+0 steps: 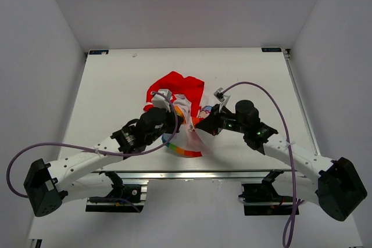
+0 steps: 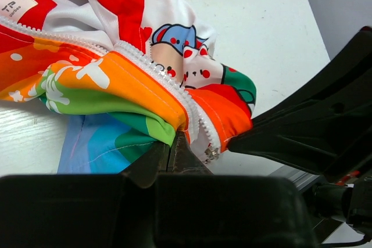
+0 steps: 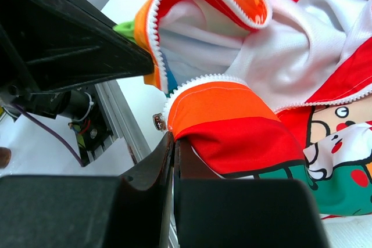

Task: Zip up the jacket

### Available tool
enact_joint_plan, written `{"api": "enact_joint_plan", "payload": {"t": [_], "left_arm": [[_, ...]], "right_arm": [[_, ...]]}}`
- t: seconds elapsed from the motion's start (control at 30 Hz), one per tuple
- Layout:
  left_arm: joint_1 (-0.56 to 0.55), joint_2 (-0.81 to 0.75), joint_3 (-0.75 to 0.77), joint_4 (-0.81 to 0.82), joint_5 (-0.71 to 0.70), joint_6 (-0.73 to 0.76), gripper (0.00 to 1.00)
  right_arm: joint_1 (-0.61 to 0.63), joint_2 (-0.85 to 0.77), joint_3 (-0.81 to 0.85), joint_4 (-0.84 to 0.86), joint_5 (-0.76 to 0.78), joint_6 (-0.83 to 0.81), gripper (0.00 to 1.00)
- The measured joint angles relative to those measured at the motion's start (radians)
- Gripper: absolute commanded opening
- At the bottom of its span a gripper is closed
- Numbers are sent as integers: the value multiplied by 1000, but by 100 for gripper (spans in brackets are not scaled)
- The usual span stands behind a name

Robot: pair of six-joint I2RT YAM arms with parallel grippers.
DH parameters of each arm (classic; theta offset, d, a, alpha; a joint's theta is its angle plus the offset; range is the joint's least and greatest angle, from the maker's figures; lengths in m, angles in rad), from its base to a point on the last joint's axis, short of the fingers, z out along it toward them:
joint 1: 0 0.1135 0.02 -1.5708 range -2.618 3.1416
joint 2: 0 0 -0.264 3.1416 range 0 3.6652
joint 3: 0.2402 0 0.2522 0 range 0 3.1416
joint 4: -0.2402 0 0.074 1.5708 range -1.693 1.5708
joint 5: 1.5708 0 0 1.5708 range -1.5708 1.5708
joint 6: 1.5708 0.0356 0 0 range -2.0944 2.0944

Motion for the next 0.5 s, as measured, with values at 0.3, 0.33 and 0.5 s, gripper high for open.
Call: {"api": "enact_joint_plan", "payload": {"t": [0.3,0.33,0.5], "left_arm": [[2,-14,-3,23,39,-3,0],[2,-14,-3,24,43,-3,0],[4,-14,-3,25,62,-3,0]], "right_arm": [[0,6,-7,26,-13,4,0],[0,6,-8,29,-14,6,0],[0,6,-22,57,-13,25,0]]}}
